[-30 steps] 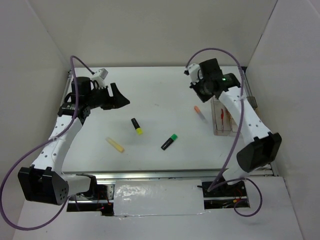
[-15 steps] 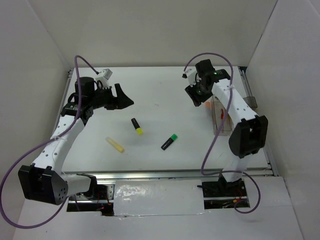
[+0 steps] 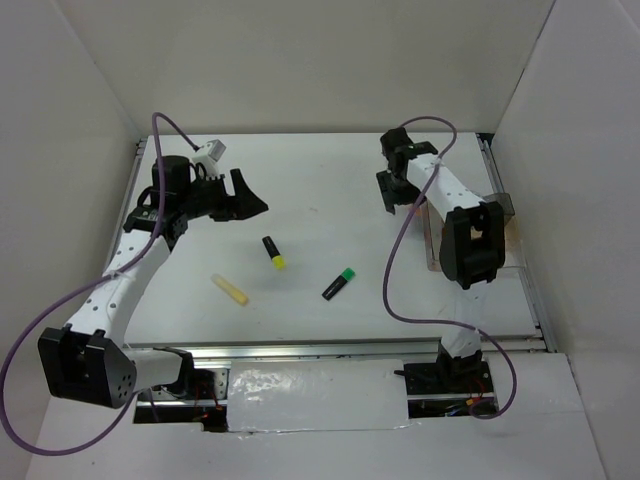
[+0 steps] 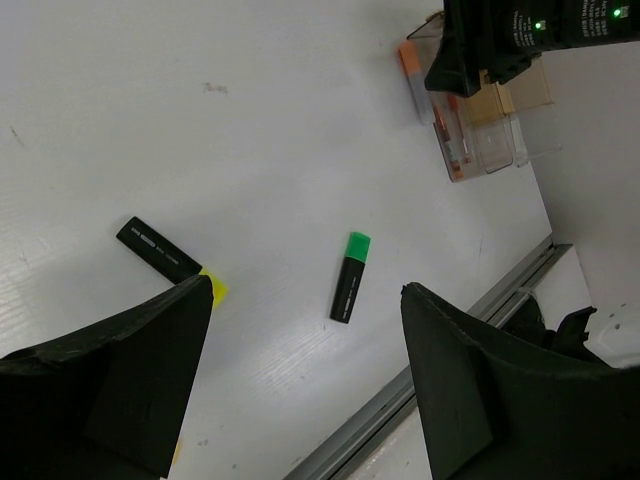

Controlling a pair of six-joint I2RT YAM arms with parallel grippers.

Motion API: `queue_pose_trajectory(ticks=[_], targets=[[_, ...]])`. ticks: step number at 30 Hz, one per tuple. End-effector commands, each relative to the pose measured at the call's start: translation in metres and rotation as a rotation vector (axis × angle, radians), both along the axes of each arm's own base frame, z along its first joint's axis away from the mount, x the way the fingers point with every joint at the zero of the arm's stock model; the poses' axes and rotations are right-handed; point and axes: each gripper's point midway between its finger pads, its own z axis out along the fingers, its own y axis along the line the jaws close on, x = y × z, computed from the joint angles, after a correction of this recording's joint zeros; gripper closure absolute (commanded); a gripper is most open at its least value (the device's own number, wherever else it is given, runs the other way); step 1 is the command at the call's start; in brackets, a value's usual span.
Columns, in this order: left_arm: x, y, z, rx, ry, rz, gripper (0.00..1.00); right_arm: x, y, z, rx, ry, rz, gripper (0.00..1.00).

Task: Sort the stationery into containers
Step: Pick up the pen from the center of the board.

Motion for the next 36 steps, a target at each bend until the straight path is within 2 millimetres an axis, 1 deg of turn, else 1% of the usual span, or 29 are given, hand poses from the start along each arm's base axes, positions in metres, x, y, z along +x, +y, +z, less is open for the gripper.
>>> queue_pose_trajectory(ticks=[1,2,4,7,14,17,18,20,22,29,36], targets=[[0.007,-0.001,0.008,-0.015,-0.037,-0.010,0.12,0.008,-0.001,-0.019,-0.026,-0.027,-0.108,0.35],[0.008,-0.002,0.008,-0.014,-0.038,-0.010,0.12,0.011,0.001,-0.024,-0.010,-0.015,-0.114,0.34],[0.007,-0.001,0.007,-0.013,-0.037,-0.009,0.12,0.015,0.001,-0.026,-0.001,-0.013,-0.121,0.34],[0.008,0.000,0.004,-0.012,-0.031,-0.008,0.12,0.019,-0.003,-0.037,-0.006,0.000,-0.136,0.33],[0.011,0.001,-0.002,-0.011,-0.014,-0.008,0.12,0.022,-0.010,-0.049,-0.001,0.025,-0.158,0.32],[0.012,0.000,-0.003,-0.013,-0.012,-0.010,0.12,0.021,-0.014,-0.054,0.000,0.042,-0.156,0.28],[0.012,0.000,-0.004,-0.013,-0.010,-0.008,0.12,0.021,-0.016,-0.055,0.002,0.049,-0.155,0.23],[0.013,0.000,-0.006,-0.012,-0.006,-0.009,0.12,0.021,-0.017,-0.056,0.024,0.061,-0.148,0.22],[0.014,0.000,-0.008,-0.014,0.001,-0.009,0.12,0.022,-0.020,-0.056,0.037,0.067,-0.150,0.14],[0.017,-0.001,-0.009,-0.021,0.011,-0.010,0.12,0.023,-0.021,-0.062,0.056,0.088,-0.145,0.10],[0.019,-0.002,-0.011,-0.025,0.021,-0.010,0.12,0.022,-0.023,-0.072,0.043,0.102,-0.172,0.07]])
